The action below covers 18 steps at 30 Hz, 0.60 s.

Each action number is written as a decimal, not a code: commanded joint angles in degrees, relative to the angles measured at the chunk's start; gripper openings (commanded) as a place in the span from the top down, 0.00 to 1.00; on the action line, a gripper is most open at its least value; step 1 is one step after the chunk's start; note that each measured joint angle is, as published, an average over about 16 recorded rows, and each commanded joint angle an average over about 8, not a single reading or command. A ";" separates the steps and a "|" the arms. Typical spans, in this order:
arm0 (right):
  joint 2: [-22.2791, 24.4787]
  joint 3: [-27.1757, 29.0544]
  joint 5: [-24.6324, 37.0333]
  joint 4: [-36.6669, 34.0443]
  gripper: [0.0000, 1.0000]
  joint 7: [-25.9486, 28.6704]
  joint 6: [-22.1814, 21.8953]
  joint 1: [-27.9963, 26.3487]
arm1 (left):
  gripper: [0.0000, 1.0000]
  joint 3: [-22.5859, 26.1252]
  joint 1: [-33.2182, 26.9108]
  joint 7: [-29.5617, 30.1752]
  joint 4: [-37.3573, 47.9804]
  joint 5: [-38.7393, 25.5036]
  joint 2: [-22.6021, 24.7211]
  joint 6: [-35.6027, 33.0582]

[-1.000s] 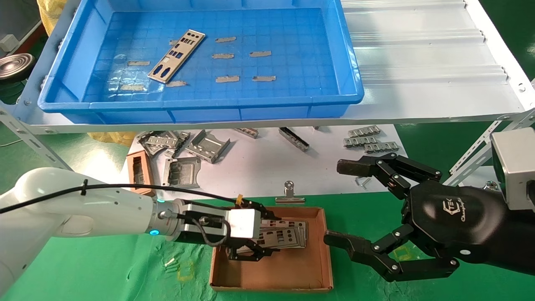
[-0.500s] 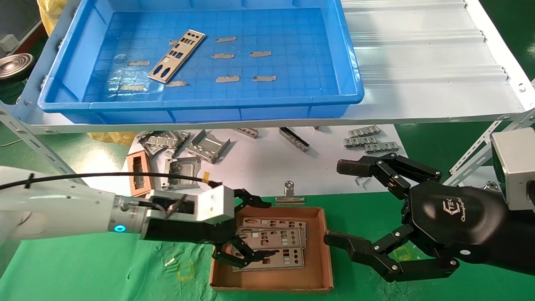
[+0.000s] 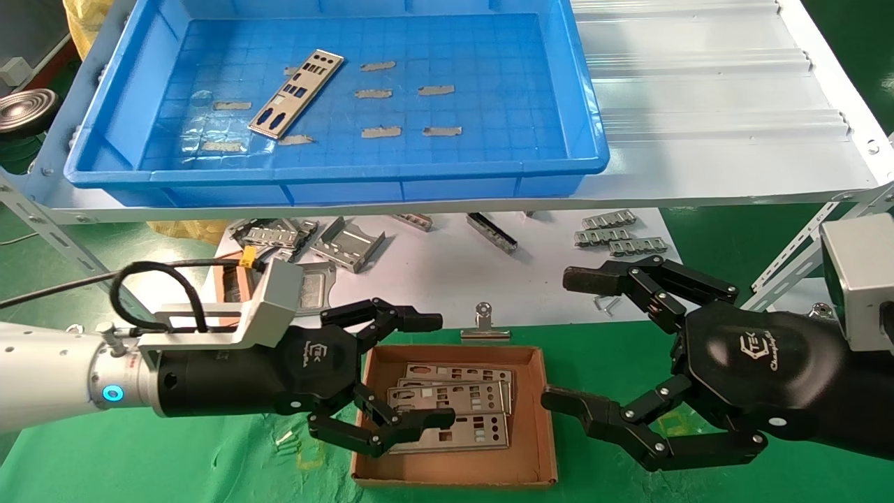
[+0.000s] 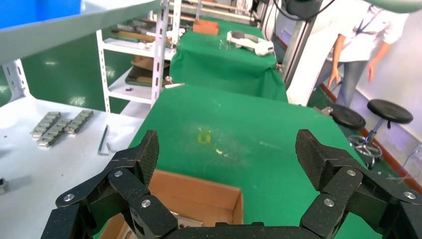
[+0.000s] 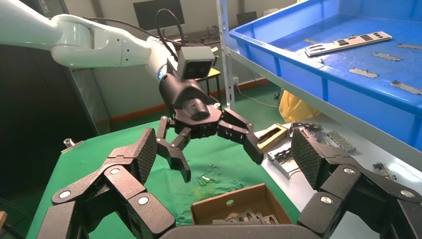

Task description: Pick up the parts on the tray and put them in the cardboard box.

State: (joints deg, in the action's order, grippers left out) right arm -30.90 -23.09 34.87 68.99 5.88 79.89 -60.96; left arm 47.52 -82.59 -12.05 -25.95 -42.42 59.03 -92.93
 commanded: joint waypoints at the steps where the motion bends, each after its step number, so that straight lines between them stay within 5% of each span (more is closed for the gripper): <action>1: 0.00 0.00 0.00 0.00 0.00 0.00 0.00 0.00 | 0.00 -0.13 0.21 0.13 0.07 0.54 -0.12 -0.38; 18: 0.00 0.00 0.00 0.00 0.00 0.00 0.00 0.00 | 0.00 -6.59 4.45 4.74 -9.95 0.25 -5.04 1.50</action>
State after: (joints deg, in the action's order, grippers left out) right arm -30.89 -23.08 34.87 68.99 5.88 79.88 -60.95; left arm 40.94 -78.14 -7.32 -35.89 -42.16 54.00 -91.43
